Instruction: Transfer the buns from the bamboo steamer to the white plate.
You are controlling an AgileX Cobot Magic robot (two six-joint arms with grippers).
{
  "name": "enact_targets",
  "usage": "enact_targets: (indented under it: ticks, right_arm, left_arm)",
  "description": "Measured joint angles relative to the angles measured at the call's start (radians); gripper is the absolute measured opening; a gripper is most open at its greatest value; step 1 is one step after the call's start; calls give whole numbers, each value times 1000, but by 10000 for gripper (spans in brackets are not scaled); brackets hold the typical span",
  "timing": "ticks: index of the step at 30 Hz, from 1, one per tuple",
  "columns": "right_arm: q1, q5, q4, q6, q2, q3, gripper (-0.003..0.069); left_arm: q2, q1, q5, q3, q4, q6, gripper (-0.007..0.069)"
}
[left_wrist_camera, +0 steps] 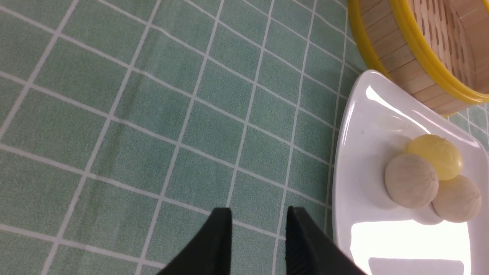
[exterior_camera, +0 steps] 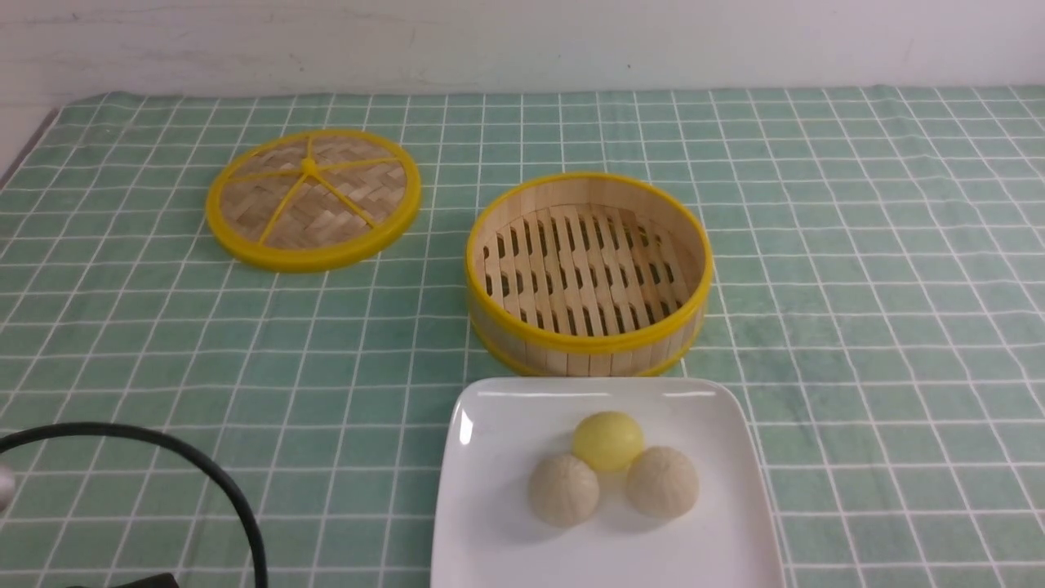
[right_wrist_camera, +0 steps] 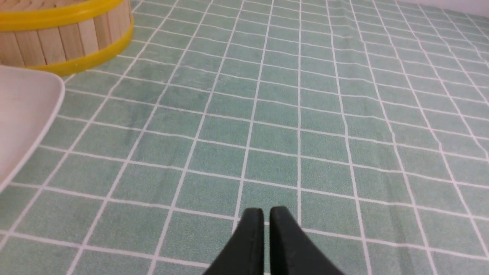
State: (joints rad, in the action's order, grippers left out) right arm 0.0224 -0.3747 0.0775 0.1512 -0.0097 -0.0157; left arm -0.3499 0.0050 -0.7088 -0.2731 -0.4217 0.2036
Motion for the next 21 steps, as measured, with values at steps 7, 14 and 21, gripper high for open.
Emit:
enact_targets:
  ticks: [7, 14, 21]
  right_arm:
    - [0, -12, 13, -61, 0, 2, 53]
    - [0, -15, 14, -69, 0, 3, 63]
    - [0, -17, 14, -71, 0, 3, 65]
  left_arm:
    - [0, 0, 1, 0, -1, 0, 236]
    - [0, 0, 41, -7, -64, -2, 204]
    - [0, 0, 65, -72, -132, -288, 12]
